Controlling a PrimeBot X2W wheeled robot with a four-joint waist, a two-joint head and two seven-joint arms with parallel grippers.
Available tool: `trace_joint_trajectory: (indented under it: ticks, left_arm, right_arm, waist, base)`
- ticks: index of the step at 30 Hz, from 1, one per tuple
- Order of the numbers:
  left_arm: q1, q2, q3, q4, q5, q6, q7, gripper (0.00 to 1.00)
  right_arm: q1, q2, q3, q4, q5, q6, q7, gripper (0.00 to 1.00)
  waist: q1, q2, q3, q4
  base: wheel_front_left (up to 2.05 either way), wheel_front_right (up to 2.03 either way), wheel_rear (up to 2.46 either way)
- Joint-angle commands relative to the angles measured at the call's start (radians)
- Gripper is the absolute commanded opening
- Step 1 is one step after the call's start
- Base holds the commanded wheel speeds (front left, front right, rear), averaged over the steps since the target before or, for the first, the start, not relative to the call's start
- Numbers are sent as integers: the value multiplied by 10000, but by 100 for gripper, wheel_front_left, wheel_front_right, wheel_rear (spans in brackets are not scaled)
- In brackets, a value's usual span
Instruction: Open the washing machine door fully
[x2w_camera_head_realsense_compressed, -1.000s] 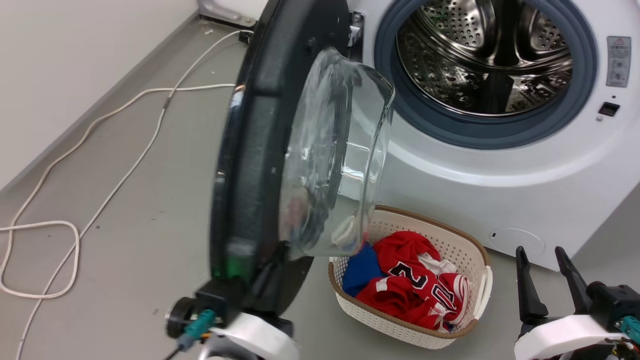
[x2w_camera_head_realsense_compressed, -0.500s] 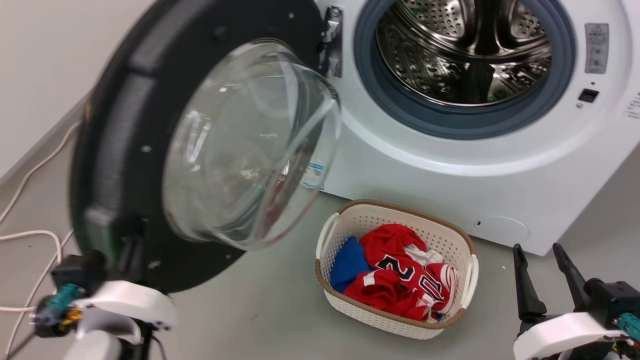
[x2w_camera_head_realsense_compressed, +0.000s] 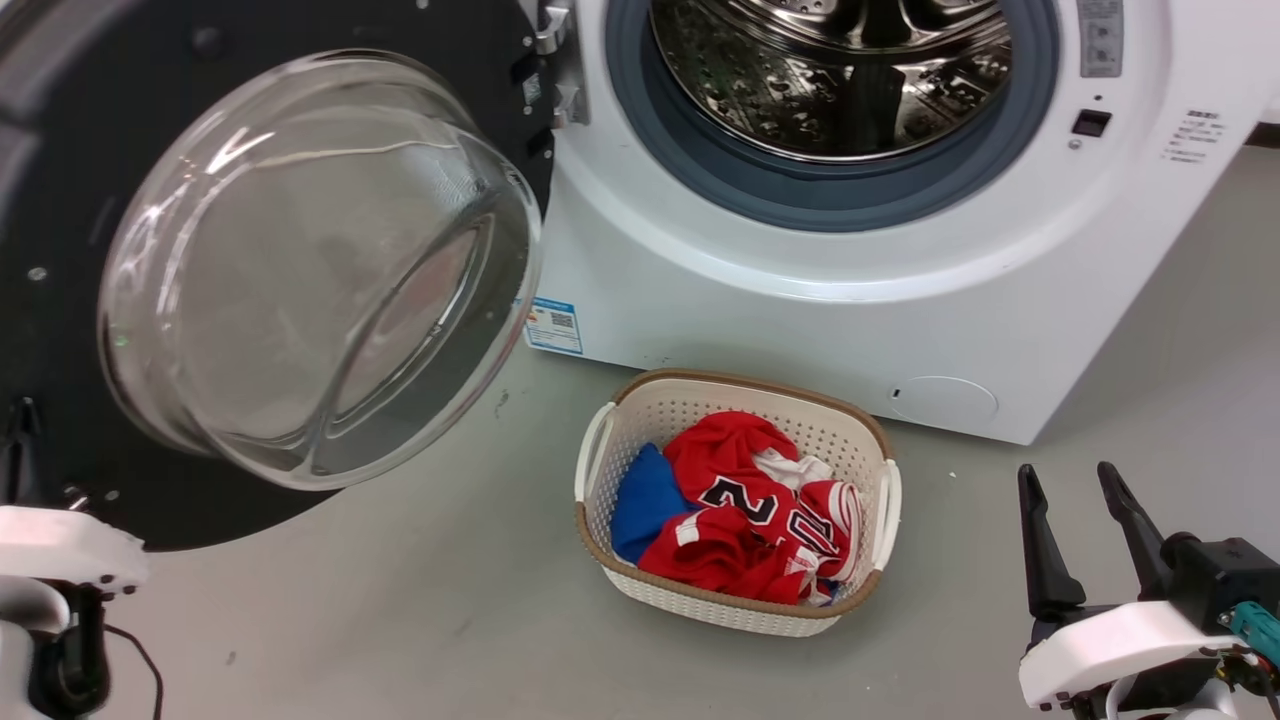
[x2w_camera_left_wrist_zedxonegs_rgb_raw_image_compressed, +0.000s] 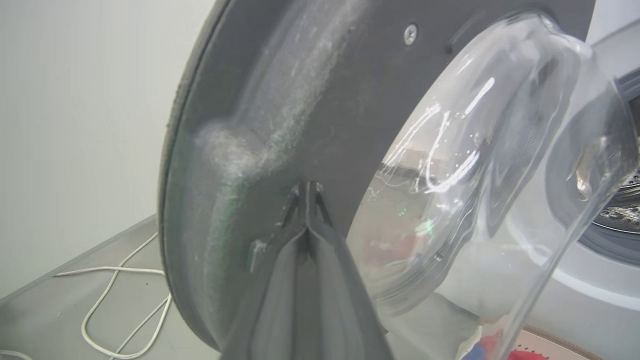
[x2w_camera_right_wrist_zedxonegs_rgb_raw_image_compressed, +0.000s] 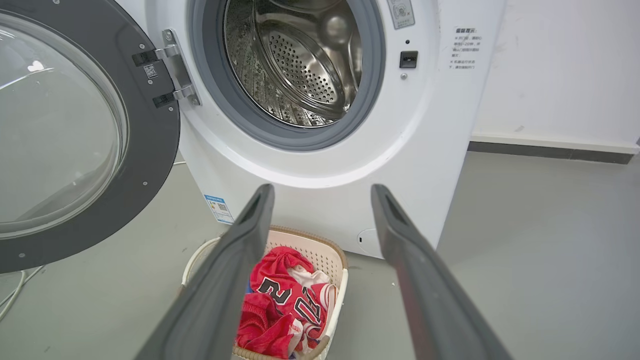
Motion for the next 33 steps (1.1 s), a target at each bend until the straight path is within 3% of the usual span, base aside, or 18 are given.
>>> trace_joint_trajectory:
  ticks: [1, 6, 16, 29, 33]
  left_arm:
    - [-199, 156, 157, 204, 77, -41, -22, 0]
    - [-110, 48, 583, 295, 242, -19, -24, 0]
    - [1281, -913, 915, -1501, 1053, 85, -24, 0]
    - [2785, -2000, -824, -4139, 2164, 330, 336, 0]
    - [2645, -2150, -1535, -4632, 2486, 169, 644, 0]
  right_arm:
    - [-160, 15, 20, 26, -39, -3, -35, 100]
    - [-188, 14, 66, 124, 19, -3, -104, 100]
    - [68, 15, -39, 204, 63, -3, -175, 100]
    - [259, 14, -93, -15, -37, -3, -212, 100]
    - [282, 14, 42, -148, -119, -3, -141, 100]
  waist:
    - [-1, 0, 25, -145]
    - [-1, 0, -12, -372]
    - [-1, 0, -361, -372]
    - [-1, 0, -761, -479]
    - [-1, 0, -817, -806]
  base:
    - [0, 0, 0]
    - [0, 0, 0]
    - [0, 0, 0]
    - [0, 0, 0]
    - [0, 0, 0]
